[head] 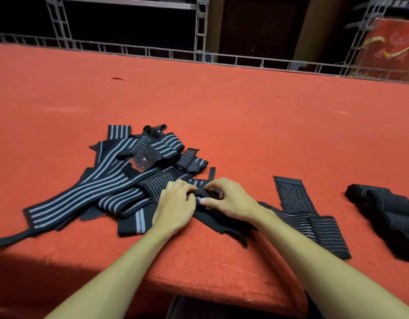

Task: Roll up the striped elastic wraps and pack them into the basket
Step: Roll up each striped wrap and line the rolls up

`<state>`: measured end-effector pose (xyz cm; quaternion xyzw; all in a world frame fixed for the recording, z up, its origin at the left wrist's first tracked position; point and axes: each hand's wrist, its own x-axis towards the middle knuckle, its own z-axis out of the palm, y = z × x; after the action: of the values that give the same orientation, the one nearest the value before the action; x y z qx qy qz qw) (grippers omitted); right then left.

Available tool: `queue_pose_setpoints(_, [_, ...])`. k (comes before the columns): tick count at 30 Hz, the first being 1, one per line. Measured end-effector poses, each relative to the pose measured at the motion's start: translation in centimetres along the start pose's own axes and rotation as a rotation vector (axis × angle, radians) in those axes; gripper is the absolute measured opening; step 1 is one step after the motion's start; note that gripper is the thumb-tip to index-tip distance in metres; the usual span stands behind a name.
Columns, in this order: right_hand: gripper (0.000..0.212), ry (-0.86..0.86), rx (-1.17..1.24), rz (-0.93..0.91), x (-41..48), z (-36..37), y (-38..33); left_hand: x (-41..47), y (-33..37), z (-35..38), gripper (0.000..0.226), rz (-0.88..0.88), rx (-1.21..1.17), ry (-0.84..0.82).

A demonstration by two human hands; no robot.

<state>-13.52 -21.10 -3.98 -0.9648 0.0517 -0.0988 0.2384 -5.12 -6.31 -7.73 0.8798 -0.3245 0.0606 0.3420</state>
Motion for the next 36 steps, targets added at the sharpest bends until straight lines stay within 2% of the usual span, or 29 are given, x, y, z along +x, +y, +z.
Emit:
queue_pose_setpoints(2, [0.038,-0.022,0.006,-0.037,0.1,0.4,0.6,0.3,-0.1,0.0,0.035,-0.018,-0.038,-0.015])
queue_pose_setpoints(7, [0.022,0.047,0.045,-0.034,-0.3,-0.3,1.6,0.1,0.0,0.1,0.029,-0.011,-0.026,-0.016])
queue_pose_setpoints(11, [0.017,0.308,0.129,0.202,-1.1,-1.8,3.0,-0.4,0.1,0.1,0.023,0.075,0.070,-0.005])
queue_pose_setpoints(14, [0.016,0.441,0.491,0.375,-2.5,-4.1,3.0,-0.5,0.2,-0.1,0.024,0.076,0.135,-0.024])
queue_pose_setpoints(16, [0.021,0.447,0.748,0.382,-3.7,-6.1,2.1,-0.3,1.2,-0.6,0.031,-0.029,0.143,-0.050])
queue_pose_setpoints(19, [0.022,0.440,0.820,0.321,-5.5,-9.2,0.7,1.0,3.7,-2.0,0.039,-0.101,0.150,-0.081])
queue_pose_setpoints(21, [0.020,0.455,0.814,0.288,-6.3,-10.6,-0.1,0.9,6.6,-2.8,0.043,-0.024,-0.073,-0.105])
queue_pose_setpoints(23, [0.018,0.482,0.822,0.273,-6.8,-11.6,-1.0,0.5,9.8,-2.4,0.054,0.046,-0.337,-0.244])
queue_pose_setpoints(24, [0.019,0.504,0.847,0.263,-7.2,-12.1,-1.6,0.2,11.4,-2.0,0.055,0.072,-0.372,-0.336])
queue_pose_setpoints(26, [0.021,0.547,0.911,0.248,-8.0,-13.0,-2.7,-0.7,14.3,-1.9,0.038,0.116,-0.409,-0.485])
queue_pose_setpoints(29, [0.021,0.602,1.021,0.222,-9.7,-14.8,-4.3,-0.9,16.0,-3.5,0.028,0.157,-0.753,-0.515])
queue_pose_setpoints(32, [0.019,0.653,1.123,0.223,-11.1,-16.7,-5.4,-2.4,16.9,-5.1,0.022,0.130,-0.783,-0.629])
queue_pose_setpoints(36, [0.031,0.732,1.194,0.260,-12.6,-19.2,-6.2,-4.5,19.0,-8.5,0.017,0.183,-0.895,-0.715])
